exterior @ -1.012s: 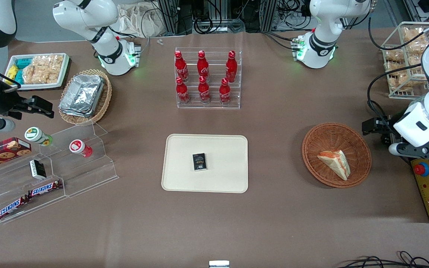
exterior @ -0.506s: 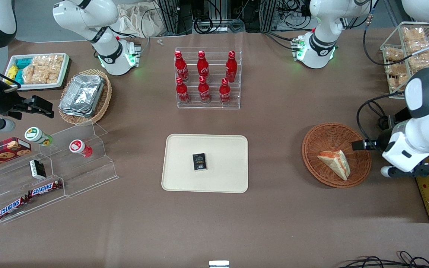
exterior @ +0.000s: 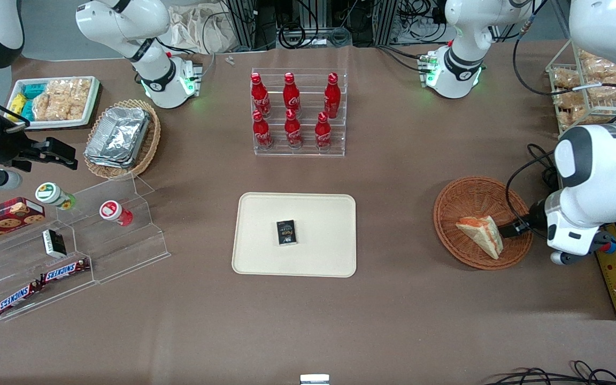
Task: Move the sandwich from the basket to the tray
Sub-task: 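Move the left gripper over the wrapped sandwich in the wicker basket, then lower the left gripper and close it on the sandwich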
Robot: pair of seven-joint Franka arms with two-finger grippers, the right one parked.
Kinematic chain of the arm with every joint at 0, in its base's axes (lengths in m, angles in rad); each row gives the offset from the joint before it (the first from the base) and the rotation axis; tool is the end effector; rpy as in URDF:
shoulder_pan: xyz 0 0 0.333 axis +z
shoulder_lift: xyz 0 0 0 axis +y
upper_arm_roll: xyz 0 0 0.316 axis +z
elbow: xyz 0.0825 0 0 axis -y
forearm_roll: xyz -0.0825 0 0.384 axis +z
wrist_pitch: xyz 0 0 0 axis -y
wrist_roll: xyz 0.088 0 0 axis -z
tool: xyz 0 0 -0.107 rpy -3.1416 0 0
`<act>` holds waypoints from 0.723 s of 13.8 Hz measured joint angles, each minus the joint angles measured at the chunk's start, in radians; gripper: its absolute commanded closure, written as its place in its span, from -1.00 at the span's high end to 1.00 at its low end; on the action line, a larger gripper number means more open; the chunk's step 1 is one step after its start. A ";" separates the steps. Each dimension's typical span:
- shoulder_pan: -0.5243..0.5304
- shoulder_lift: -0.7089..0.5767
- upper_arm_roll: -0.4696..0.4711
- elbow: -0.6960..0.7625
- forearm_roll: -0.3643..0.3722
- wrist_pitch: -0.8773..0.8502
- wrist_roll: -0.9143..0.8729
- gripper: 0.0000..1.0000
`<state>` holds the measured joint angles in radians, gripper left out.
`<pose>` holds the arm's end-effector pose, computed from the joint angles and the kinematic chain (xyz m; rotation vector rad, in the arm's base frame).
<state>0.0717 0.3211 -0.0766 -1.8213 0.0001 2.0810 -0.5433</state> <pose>0.6269 0.0000 0.3568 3.0189 0.8380 -0.1015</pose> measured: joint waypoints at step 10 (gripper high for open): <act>-0.060 0.121 -0.011 -0.012 0.121 0.072 -0.422 1.00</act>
<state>0.0114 0.4417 -0.0877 -1.8332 0.1209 2.1531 -0.9648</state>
